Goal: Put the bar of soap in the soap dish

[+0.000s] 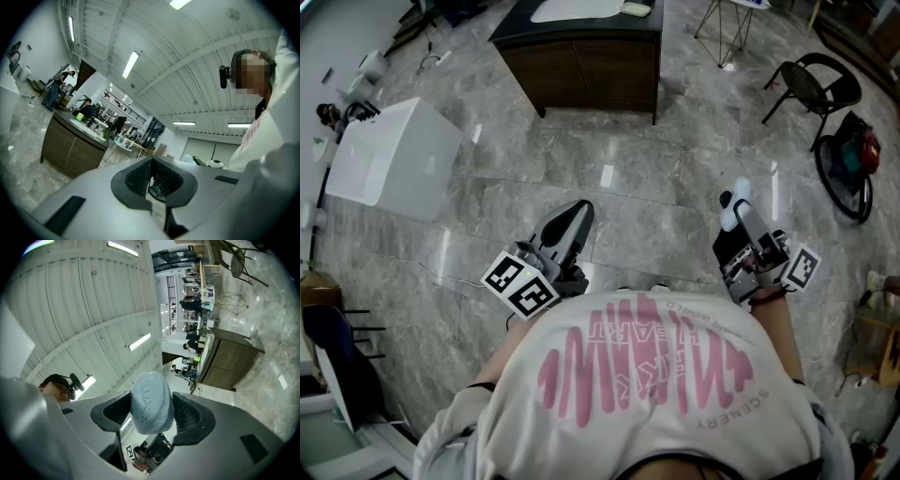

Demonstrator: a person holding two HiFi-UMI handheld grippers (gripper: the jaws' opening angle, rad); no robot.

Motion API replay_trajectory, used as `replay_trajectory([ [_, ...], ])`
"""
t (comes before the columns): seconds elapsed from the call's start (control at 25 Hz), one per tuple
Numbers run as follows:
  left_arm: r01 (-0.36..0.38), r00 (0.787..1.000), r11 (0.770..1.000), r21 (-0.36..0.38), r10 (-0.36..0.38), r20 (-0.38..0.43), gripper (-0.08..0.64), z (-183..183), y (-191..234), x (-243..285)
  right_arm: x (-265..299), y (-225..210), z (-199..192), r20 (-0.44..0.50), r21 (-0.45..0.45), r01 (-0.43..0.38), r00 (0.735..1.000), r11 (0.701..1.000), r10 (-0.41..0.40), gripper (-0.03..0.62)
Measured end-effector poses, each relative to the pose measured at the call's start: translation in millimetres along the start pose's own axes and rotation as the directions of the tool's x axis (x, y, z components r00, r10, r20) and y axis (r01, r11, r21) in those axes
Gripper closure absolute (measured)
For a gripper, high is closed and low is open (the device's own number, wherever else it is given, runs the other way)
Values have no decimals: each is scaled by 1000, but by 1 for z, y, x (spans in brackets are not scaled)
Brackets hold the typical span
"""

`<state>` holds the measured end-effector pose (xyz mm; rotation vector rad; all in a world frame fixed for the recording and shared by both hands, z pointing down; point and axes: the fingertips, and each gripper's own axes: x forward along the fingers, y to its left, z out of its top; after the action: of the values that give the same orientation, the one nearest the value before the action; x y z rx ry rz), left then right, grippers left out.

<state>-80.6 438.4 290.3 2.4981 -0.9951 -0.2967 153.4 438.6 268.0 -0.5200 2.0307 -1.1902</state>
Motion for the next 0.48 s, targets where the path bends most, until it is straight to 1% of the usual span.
replay_trajectory([
  [0.12,-2,1000,1000,-3,2,-1,552,-1,1,-4,1,3,0,11,13,-17,1000,1000,16,314],
  [0.28,-7,1000,1000,-2,7,5,552,0,2,-5,2,2,-2,-9,-4,-3,1000,1000,3,314],
  [0.48,-12,1000,1000,-10,12,12,552,0,5,-7,3,1,-1,-8,9,-4,1000,1000,4,314],
])
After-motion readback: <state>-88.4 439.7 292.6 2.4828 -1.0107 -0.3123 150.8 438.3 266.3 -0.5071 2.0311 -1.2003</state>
